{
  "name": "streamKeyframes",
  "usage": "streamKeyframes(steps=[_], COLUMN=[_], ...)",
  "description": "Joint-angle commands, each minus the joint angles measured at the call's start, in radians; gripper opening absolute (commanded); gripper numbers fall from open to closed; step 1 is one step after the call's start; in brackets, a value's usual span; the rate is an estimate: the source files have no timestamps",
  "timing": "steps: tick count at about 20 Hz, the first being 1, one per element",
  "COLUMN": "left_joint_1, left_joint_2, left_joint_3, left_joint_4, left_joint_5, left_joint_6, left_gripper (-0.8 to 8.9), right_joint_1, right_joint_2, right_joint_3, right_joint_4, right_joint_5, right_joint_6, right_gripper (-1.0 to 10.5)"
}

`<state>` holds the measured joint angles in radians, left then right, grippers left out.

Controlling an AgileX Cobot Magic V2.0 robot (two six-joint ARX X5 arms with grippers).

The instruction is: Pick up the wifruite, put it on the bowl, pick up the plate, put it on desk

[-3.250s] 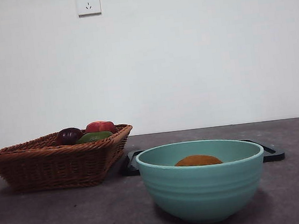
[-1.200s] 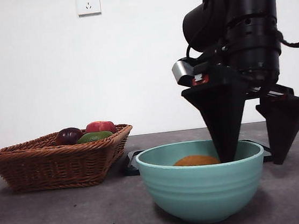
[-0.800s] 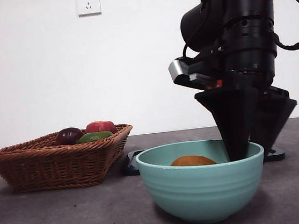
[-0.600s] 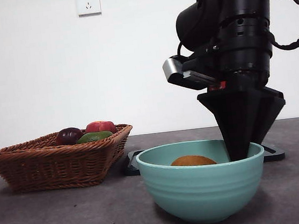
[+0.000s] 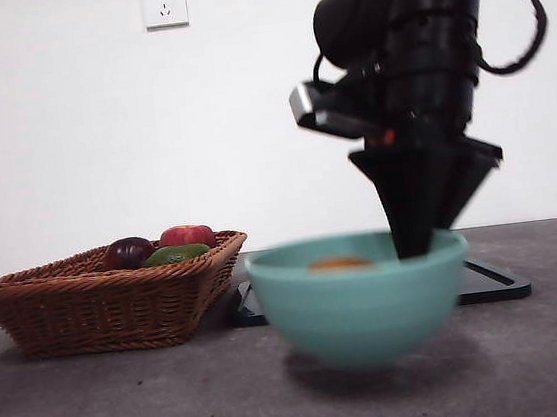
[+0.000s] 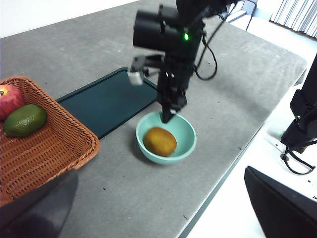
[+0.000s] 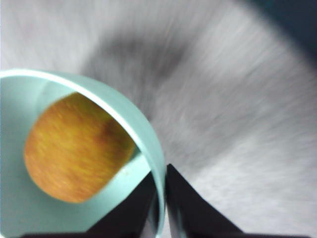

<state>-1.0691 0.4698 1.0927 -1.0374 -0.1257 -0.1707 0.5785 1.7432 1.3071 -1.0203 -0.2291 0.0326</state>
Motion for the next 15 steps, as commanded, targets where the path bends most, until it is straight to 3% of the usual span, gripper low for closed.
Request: streamKeyframes(steps=[1,9,15], left_joint_1=[-0.01,-0.01,-0.01], left_joint_2=[0.001,0.001,0.001], left_joint_3=[0.01,0.01,0.01], left_joint_4=[0.014,0.013,0.013], left_joint_5=[-0.001,-0.001,-0.001], left_joint_6=[-0.002,-0.002,-0.002], left_gripper=[5.63,5.63,5.63], right_joint_1=[-0.028,-0.164,-0.241], right_joint_2=[0.054,0.335,0.526], right_joint_3=[0.112,0.572,0.776], right_joint_4=[-0.05,-0.224,-0.259], right_joint_5=[0.003,0.022,0.02], right_joint_6=[-0.018,-0.066,-0.066], right_gripper=[0.1,0.1,0.1])
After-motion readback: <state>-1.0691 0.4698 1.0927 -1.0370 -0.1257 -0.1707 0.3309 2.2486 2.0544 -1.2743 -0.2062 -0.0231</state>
